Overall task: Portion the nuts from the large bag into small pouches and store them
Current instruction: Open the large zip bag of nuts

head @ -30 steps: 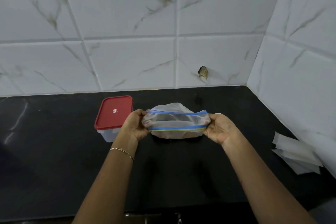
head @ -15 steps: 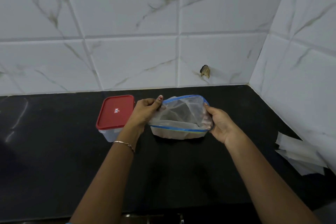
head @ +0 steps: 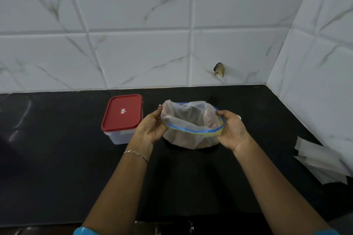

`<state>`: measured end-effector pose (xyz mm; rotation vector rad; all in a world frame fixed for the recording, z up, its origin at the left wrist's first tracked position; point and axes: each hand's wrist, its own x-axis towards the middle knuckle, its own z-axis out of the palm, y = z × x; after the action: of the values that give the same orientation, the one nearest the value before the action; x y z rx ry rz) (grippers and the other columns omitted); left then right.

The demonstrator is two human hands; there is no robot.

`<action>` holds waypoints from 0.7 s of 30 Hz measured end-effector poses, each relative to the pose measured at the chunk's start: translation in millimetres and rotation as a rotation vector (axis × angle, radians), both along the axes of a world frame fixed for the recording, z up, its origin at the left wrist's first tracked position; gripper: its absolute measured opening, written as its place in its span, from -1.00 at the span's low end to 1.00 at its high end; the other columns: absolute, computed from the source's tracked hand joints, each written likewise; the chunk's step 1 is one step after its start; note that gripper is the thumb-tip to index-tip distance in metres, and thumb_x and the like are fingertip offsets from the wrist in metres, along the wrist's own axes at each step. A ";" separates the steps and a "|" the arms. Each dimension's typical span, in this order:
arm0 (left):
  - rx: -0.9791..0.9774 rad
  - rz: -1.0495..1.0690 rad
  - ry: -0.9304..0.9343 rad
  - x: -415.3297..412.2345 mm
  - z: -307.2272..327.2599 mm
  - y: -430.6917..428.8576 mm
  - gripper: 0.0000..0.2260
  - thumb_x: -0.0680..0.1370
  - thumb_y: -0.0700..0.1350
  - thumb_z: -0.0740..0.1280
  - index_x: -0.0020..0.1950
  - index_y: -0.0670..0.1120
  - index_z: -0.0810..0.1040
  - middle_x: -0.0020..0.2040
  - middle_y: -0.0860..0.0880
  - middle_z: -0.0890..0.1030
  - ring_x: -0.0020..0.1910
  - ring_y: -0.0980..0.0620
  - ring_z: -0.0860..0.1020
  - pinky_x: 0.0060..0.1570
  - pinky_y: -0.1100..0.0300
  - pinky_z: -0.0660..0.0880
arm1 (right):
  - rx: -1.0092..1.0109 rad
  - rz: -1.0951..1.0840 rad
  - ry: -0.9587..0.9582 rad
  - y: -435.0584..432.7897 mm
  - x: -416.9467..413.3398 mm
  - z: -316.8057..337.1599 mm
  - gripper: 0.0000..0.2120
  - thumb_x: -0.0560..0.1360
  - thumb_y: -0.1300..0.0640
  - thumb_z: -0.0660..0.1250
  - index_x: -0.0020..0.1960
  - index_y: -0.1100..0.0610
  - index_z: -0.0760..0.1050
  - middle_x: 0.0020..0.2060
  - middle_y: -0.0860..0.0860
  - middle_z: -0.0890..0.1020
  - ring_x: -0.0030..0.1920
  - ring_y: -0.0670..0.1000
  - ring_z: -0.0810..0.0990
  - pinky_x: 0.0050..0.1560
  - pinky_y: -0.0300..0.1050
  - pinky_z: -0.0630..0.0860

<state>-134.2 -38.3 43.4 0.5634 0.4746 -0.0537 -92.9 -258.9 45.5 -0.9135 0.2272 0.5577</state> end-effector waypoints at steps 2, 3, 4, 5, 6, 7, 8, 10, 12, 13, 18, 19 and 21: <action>0.026 0.028 -0.060 -2.0 -2.4 3.2 -0.82 0.60 -0.30 0.16 0.10 -0.28 0.54 -0.09 -0.21 0.68 -0.18 -0.08 0.69 -0.17 0.05 0.65 | -0.046 -0.038 -0.025 -6.2 1.0 -2.9 -0.68 0.54 0.18 0.13 0.16 0.29 0.55 0.00 0.20 0.65 -0.03 0.10 0.61 0.12 -0.01 0.52; 0.042 0.036 -0.086 -4.2 -1.5 4.1 -0.80 0.56 -0.36 0.14 0.10 -0.29 0.52 -0.11 -0.22 0.68 -0.19 -0.10 0.69 -0.18 0.05 0.65 | -0.139 -0.048 -0.057 -8.4 1.1 -4.7 -0.71 0.54 0.16 0.17 0.10 0.25 0.58 -0.06 0.17 0.65 -0.09 0.07 0.60 0.01 -0.05 0.53; 0.053 0.049 -0.101 -6.6 -1.4 4.1 -0.75 0.52 -0.40 0.13 0.11 -0.29 0.51 -0.09 -0.23 0.68 -0.16 -0.11 0.69 -0.16 0.04 0.65 | -0.262 -0.063 -0.080 -10.0 -0.5 -6.3 -0.78 0.53 0.11 0.22 -0.01 0.17 0.60 -0.15 0.11 0.63 -0.20 0.02 0.57 -0.16 -0.11 0.49; 0.050 0.060 -0.117 -8.7 -0.9 2.5 -0.70 0.46 -0.43 0.13 0.13 -0.29 0.52 -0.04 -0.24 0.67 -0.10 -0.13 0.68 -0.11 0.02 0.65 | -0.369 -0.067 -0.089 -10.5 -3.7 -7.1 -0.83 0.51 0.05 0.28 -0.14 0.10 0.58 -0.27 0.05 0.58 -0.32 -0.02 0.49 -0.34 -0.16 0.39; 0.044 0.067 -0.136 -10.2 0.3 0.2 -0.62 0.40 -0.44 0.15 0.15 -0.27 0.53 0.03 -0.24 0.65 -0.03 -0.13 0.66 -0.06 0.01 0.64 | -0.460 -0.062 -0.103 -11.7 -5.8 -8.8 -0.82 0.50 0.00 0.32 -0.22 0.07 0.54 -0.37 0.01 0.49 -0.42 -0.06 0.39 -0.47 -0.20 0.26; 0.048 0.074 -0.149 -9.7 0.4 -1.5 -0.55 0.34 -0.45 0.16 0.18 -0.24 0.54 0.09 -0.23 0.63 0.03 -0.13 0.63 0.00 0.01 0.62 | -0.528 -0.053 -0.121 -12.6 -7.7 -10.5 -0.81 0.48 -0.02 0.36 -0.23 0.06 0.53 -0.42 0.00 0.41 -0.48 -0.08 0.31 -0.54 -0.23 0.17; 0.061 0.083 -0.155 -7.7 -0.6 -2.8 -0.49 0.29 -0.46 0.16 0.20 -0.21 0.54 0.12 -0.22 0.61 0.09 -0.13 0.60 0.10 0.01 0.59 | -0.575 -0.038 -0.154 -13.1 -10.6 -9.9 -0.82 0.48 -0.02 0.37 -0.20 0.08 0.53 -0.45 -0.01 0.37 -0.51 -0.09 0.26 -0.58 -0.24 0.13; 0.098 0.123 -0.145 -4.2 -1.6 -4.1 -0.44 0.26 -0.50 0.12 0.18 -0.17 0.55 0.12 -0.21 0.58 0.20 -0.15 0.53 0.35 -0.05 0.41 | -0.667 0.005 -0.237 -14.2 -16.5 -5.7 -0.85 0.50 0.05 0.37 -0.13 0.14 0.53 -0.45 0.02 0.40 -0.53 -0.09 0.30 -0.58 -0.25 0.20; 0.121 0.143 -0.120 -0.8 -3.0 -4.1 -0.41 0.32 -0.56 0.01 0.16 -0.13 0.55 0.14 -0.22 0.56 0.22 -0.19 0.51 0.37 -0.12 0.37 | -0.704 0.016 -0.284 -13.8 -19.5 -1.4 -0.88 0.54 0.15 0.34 -0.10 0.21 0.56 -0.38 0.05 0.50 -0.49 -0.09 0.43 -0.50 -0.26 0.37; 0.138 0.140 -0.115 -0.7 -1.8 -4.6 -0.39 0.36 -0.56 -0.02 0.19 -0.12 0.54 0.16 -0.22 0.55 0.17 -0.18 0.54 0.33 -0.14 0.40 | -0.683 0.003 -0.285 -12.4 -19.6 0.7 -0.90 0.56 0.19 0.32 -0.09 0.21 0.56 -0.33 0.06 0.55 -0.44 -0.08 0.50 -0.44 -0.25 0.46; 0.223 0.048 -0.041 -7.5 3.2 -7.6 -0.43 0.46 -0.47 0.07 0.30 0.03 0.50 0.20 -0.18 0.57 0.05 -0.15 0.58 0.00 -0.13 0.60 | -0.416 -0.120 -0.208 -10.6 -13.8 6.3 -0.91 0.61 0.30 0.21 -0.03 0.21 0.47 -0.16 0.09 0.60 -0.17 -0.03 0.62 -0.26 -0.23 0.63; 0.256 0.026 -0.020 -9.0 3.6 -6.8 -0.44 0.48 -0.44 0.10 0.31 0.06 0.51 0.19 -0.16 0.56 0.01 -0.12 0.58 -0.09 -0.06 0.59 | -0.362 -0.131 -0.182 -10.8 -12.0 6.7 -0.90 0.62 0.31 0.19 -0.02 0.20 0.47 -0.14 0.09 0.61 -0.14 -0.02 0.63 -0.25 -0.21 0.63; 0.314 0.002 0.005 -11.7 4.8 -5.8 -0.50 0.51 -0.38 0.15 0.31 0.08 0.52 0.12 -0.13 0.57 -0.09 -0.05 0.56 -0.22 0.06 0.52 | -0.255 -0.143 -0.128 -10.3 -10.1 6.7 -0.87 0.62 0.33 0.16 0.01 0.19 0.45 -0.10 0.11 0.61 -0.11 0.00 0.63 -0.28 -0.20 0.64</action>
<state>-146.0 -44.1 48.2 0.8709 0.4919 0.0221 -102.9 -269.2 52.2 -1.1665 0.2495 0.3404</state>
